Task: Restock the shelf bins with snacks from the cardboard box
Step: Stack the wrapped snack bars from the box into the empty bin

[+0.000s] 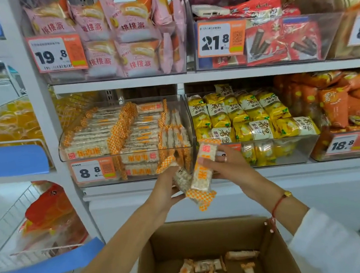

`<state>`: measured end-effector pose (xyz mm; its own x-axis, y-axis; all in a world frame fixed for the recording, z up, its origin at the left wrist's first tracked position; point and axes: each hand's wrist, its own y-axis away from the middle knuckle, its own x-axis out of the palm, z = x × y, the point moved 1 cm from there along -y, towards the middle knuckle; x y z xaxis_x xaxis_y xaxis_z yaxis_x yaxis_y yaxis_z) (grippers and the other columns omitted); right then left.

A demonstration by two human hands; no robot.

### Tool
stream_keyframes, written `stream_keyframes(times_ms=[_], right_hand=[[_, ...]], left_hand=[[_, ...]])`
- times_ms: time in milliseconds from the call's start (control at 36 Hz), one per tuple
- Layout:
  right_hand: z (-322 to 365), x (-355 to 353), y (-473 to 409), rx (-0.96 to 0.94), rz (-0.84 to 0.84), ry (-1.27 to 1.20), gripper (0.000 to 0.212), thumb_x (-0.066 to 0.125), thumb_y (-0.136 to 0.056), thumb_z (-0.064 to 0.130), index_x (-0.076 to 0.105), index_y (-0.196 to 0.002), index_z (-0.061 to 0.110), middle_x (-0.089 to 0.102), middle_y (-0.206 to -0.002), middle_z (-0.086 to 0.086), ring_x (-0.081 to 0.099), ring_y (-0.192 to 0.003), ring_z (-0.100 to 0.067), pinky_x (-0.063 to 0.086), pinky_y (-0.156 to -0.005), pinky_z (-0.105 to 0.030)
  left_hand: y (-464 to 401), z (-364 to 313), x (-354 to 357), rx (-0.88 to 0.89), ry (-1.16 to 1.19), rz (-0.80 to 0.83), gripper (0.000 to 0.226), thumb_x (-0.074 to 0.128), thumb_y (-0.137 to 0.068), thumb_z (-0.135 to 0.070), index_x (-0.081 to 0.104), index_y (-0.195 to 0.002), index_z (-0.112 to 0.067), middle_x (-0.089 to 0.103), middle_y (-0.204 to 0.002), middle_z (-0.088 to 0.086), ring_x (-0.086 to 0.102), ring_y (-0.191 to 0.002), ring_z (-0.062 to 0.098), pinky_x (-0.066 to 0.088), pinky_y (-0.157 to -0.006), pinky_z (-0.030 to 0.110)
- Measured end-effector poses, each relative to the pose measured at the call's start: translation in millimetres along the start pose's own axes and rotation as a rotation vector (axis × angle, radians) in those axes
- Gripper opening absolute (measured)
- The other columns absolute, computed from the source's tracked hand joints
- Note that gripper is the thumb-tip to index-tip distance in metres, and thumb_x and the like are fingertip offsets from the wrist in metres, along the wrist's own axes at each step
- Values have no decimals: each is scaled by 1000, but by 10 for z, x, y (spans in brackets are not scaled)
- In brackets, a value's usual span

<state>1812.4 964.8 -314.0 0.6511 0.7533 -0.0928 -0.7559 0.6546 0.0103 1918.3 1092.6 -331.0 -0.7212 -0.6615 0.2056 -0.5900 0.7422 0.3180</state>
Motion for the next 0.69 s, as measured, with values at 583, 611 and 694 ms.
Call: stream_keyframes(times_ms=[583, 611, 694], right_hand=[[-14, 290, 69, -379, 246, 789, 57, 29, -100, 51, 9, -152, 38, 17, -158, 11, 15, -144, -9, 19, -117, -33], [33, 298, 77, -337, 311, 719, 57, 33, -101, 47, 5, -151, 41, 12, -158, 16, 11, -145, -4, 16, -117, -30], [207, 328, 76, -294, 404, 542, 54, 41, -99, 43, 11, -144, 50, 24, -151, 23, 25, -139, -1, 25, -115, -28]], left_hand=[[66, -146, 24, 267, -211, 74, 108, 48, -57, -92, 35, -144, -29, 44, -138, -15, 45, -128, 6, 34, -112, 35], [54, -174, 14, 291, -182, 55, 102, 44, -64, -89, 30, -147, -31, 36, -141, -19, 36, -133, 4, 25, -116, 35], [40, -251, -45, 343, -188, -1, 66, 28, -91, -63, 24, -148, -30, 36, -123, -27, 34, -131, -1, 29, -105, 21]])
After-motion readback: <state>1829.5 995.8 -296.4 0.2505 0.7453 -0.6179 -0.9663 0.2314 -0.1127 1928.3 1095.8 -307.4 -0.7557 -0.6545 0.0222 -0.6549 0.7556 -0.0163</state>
